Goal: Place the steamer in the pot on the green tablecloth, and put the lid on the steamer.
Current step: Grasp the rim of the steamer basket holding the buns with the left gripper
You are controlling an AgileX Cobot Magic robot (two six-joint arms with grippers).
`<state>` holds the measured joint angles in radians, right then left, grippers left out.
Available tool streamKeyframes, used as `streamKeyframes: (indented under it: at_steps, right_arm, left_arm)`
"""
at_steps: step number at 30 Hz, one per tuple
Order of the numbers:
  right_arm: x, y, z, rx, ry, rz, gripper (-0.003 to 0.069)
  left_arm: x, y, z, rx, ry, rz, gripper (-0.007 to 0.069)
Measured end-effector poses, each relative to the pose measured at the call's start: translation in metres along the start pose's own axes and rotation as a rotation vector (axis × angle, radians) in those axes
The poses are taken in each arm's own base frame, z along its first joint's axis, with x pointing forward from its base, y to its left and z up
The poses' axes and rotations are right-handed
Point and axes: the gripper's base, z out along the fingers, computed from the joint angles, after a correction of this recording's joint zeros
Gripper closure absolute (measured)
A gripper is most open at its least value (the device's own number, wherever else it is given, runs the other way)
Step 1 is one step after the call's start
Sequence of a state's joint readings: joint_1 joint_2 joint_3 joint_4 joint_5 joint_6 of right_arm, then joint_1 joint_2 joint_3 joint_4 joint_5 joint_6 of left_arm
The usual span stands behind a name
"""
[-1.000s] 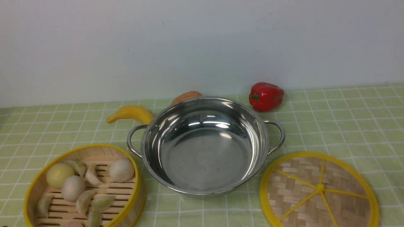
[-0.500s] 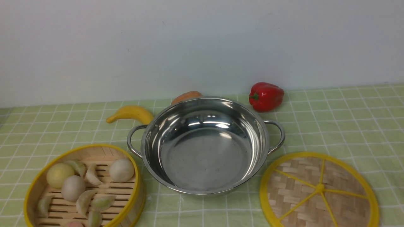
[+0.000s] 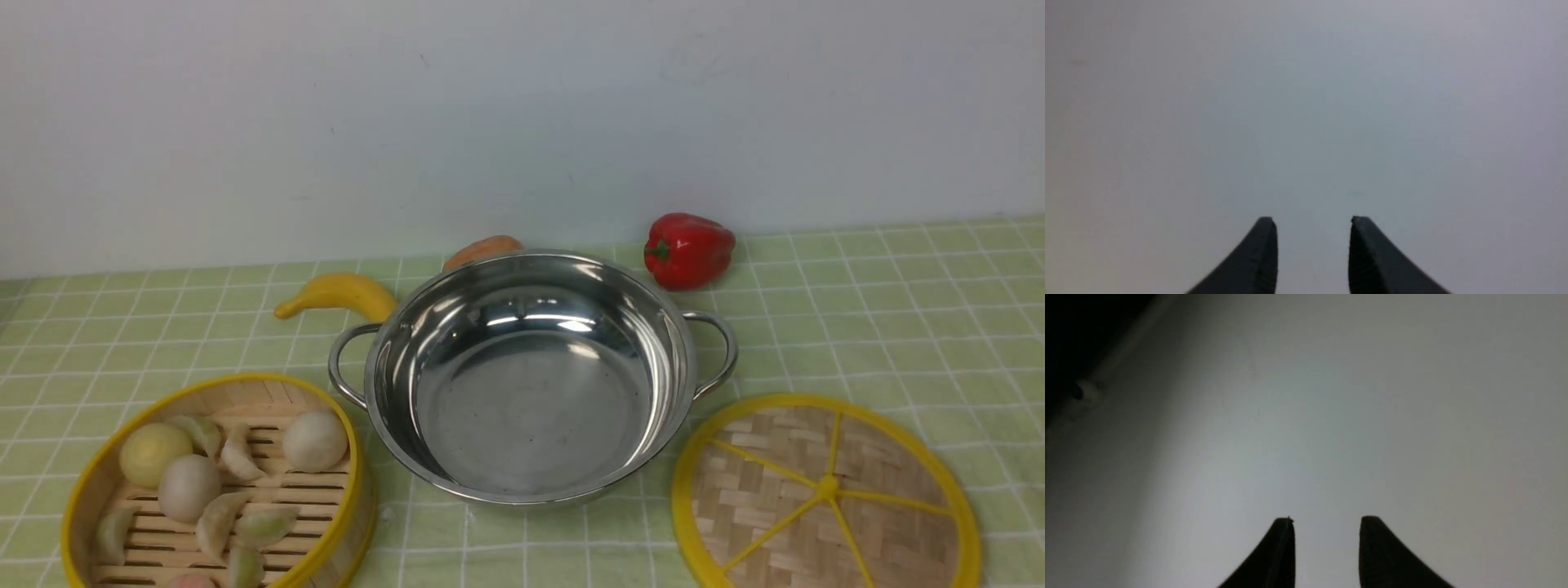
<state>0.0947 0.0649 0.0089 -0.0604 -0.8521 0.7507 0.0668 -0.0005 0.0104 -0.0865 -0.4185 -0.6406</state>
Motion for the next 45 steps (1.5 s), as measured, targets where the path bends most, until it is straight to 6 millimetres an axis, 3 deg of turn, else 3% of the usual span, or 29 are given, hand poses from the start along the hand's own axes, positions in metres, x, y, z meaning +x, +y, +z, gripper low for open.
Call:
streamKeyframes:
  at_steps: [3,8,10,11,14,16,19,20,21,22,24,27,31,35,39,45]
  right_arm:
    - [-0.011,0.004,0.006,-0.004,-0.071,0.018,0.0417]
    - [-0.045,0.018,0.033,0.039,-0.184,-0.017,0.0417]
    - [-0.063,0.027,0.058,0.093,-0.175,-0.097,0.0417]
    - [-0.064,0.028,0.061,0.096,-0.171,-0.105,0.0417]
    - [-0.077,0.04,0.109,0.138,-0.037,-0.267,0.0417]
    - [-0.077,0.04,0.124,0.152,0.018,-0.302,0.0417]
    - [-0.063,0.03,0.174,0.252,0.294,-0.366,0.0417]
    - [-0.062,0.029,0.176,0.259,0.31,-0.366,0.0417]
    - [-0.048,0.017,0.193,0.336,0.474,-0.363,0.0417]
    - [-0.05,0.018,0.194,0.332,0.467,-0.363,0.0417]
    - [-0.02,-0.007,0.207,0.464,0.751,-0.353,0.0417]
    - [0.008,-0.03,0.207,0.573,1.008,-0.356,0.0417]
    - [0.047,-0.062,0.186,0.734,1.389,-0.315,0.0417]
    - [0.07,-0.079,0.171,0.811,1.619,-0.29,0.0417]
    - [0.078,-0.086,0.165,0.813,1.688,-0.295,0.0417]
    - [0.088,-0.092,0.145,0.812,1.741,-0.3,0.0417]
  left_arm:
    - [-0.011,-0.011,-0.001,0.117,-0.119,-0.022,0.0382]
    - [-0.038,-0.043,0.001,0.289,-0.225,0.037,0.0382]
    - [-0.058,-0.064,0.004,0.331,-0.242,0.104,0.0382]
    - [-0.06,-0.067,0.004,0.338,-0.248,0.111,0.0382]
    - [-0.087,-0.092,0.015,0.286,-0.199,0.227,0.0382]
    - [-0.09,-0.094,0.024,0.228,-0.144,0.259,0.0382]
    - [-0.095,-0.093,0.051,0.054,0.019,0.311,0.0382]
    - [-0.095,-0.092,0.053,0.043,0.03,0.313,0.0382]
    - [-0.091,-0.086,0.068,-0.052,0.125,0.319,0.0382]
    - [-0.091,-0.085,0.069,-0.071,0.141,0.32,0.0382]
    - [-0.08,-0.071,0.087,-0.224,0.298,0.327,0.0382]
    - [-0.064,-0.054,0.1,-0.361,0.462,0.344,0.0382]
    - [-0.034,-0.027,0.106,-0.524,0.784,0.413,0.0382]
    - [-0.01,-0.012,0.105,-0.572,1.07,0.457,0.0382]
    - [0.012,-0.002,0.105,-0.588,1.291,0.433,0.0382]
    - [0.023,0.005,0.111,-0.613,1.428,0.42,0.0382]
